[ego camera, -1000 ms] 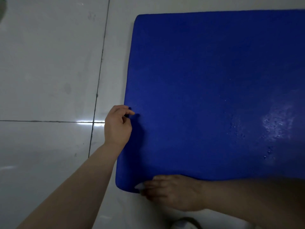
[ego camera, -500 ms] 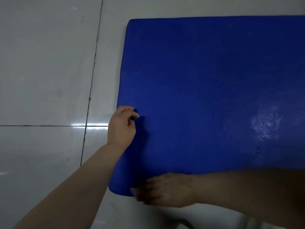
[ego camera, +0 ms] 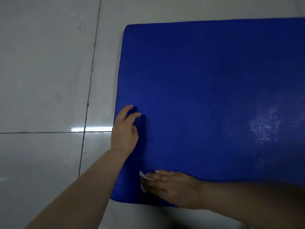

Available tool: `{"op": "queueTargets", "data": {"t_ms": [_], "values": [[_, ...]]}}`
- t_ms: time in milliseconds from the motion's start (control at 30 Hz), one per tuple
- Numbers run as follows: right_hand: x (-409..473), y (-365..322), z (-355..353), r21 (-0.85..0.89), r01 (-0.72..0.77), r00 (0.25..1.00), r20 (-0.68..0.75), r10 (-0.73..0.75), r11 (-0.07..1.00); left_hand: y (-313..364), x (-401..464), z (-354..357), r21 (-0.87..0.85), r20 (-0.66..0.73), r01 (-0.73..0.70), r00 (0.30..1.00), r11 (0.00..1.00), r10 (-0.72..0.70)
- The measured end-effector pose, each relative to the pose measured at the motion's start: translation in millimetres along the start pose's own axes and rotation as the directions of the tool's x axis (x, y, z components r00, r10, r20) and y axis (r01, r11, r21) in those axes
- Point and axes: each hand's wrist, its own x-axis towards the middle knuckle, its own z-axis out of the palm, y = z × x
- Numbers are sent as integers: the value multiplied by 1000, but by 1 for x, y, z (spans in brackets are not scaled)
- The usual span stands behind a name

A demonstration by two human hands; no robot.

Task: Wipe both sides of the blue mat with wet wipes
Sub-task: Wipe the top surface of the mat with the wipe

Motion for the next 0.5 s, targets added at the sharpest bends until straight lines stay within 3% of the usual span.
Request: {"op": "queueTargets", "data": {"t_ms": [133, 233, 300, 367, 500], "values": [[14, 48, -13, -86, -146, 985, -102, 137, 985, -2, -1, 5, 28, 6, -24, 1000, 999, 24], [28, 102, -32, -64, -452, 882, -181, 435, 890, -3, -1, 7, 44, -3, -17, 1000, 999, 17], [35, 120, -41, -22, -562, 814, -192, 548, 827, -4, 1, 9, 54, -28, -42, 999, 998, 44], [38, 116, -38, -58, -533, 834, -208, 512, 844, -3, 8, 13, 59, -49, -63, 997, 996, 66], [35, 99, -34, -16, -274, 955, -117, 271, 961, 10, 36, 21, 32, -83, -34, 996, 999, 36]]}}
